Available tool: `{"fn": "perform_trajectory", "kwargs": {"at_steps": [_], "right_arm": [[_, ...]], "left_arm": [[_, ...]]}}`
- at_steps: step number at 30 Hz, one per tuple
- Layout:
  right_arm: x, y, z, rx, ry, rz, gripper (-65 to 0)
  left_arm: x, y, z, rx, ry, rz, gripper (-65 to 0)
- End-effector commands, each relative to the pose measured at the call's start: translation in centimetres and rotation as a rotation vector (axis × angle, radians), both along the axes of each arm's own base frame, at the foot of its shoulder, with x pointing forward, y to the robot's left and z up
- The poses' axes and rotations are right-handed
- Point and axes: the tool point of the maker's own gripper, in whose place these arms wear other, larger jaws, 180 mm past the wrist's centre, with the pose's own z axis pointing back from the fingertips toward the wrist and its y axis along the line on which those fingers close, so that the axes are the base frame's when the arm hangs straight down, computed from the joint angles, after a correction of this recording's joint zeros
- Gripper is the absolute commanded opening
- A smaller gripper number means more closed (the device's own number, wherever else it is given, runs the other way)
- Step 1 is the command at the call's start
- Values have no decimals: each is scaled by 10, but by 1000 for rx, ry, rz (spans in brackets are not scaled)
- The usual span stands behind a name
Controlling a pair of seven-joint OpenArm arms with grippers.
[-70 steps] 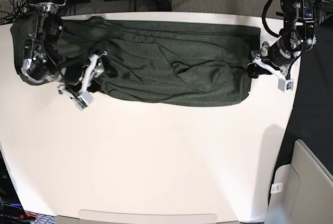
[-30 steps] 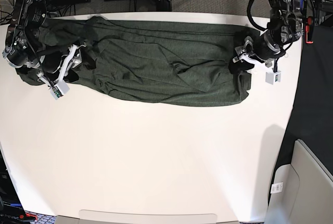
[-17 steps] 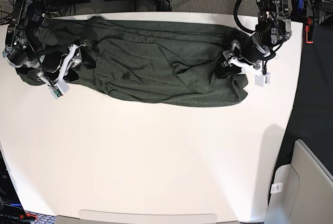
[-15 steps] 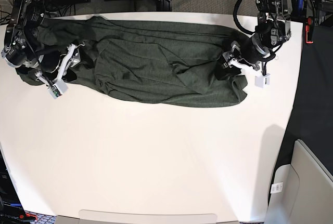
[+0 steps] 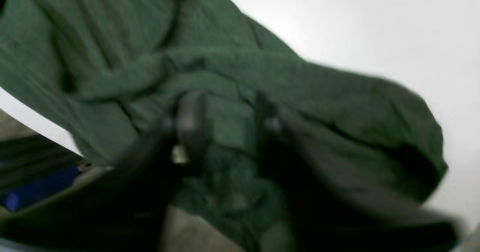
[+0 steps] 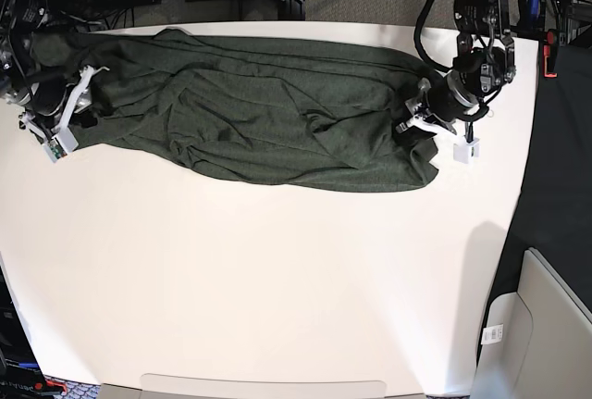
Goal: Fold the T-shirt properly
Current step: 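Lift the band end with the left gripper and fold it toward the right gripper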
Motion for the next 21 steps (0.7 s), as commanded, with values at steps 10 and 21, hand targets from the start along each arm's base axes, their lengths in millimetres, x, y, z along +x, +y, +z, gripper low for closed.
{"fn": "perform_trajectory", "kwargs": {"at_steps": [10,21], "right_arm": [[-15,-38,-26,-265,77,-93,-650],[-6,-27,-73,-343,173,-113,-650]], "left_arm": [[0,17,3,53,12,-4,-650],[11,41,26,86,-55,44,-650]]}}
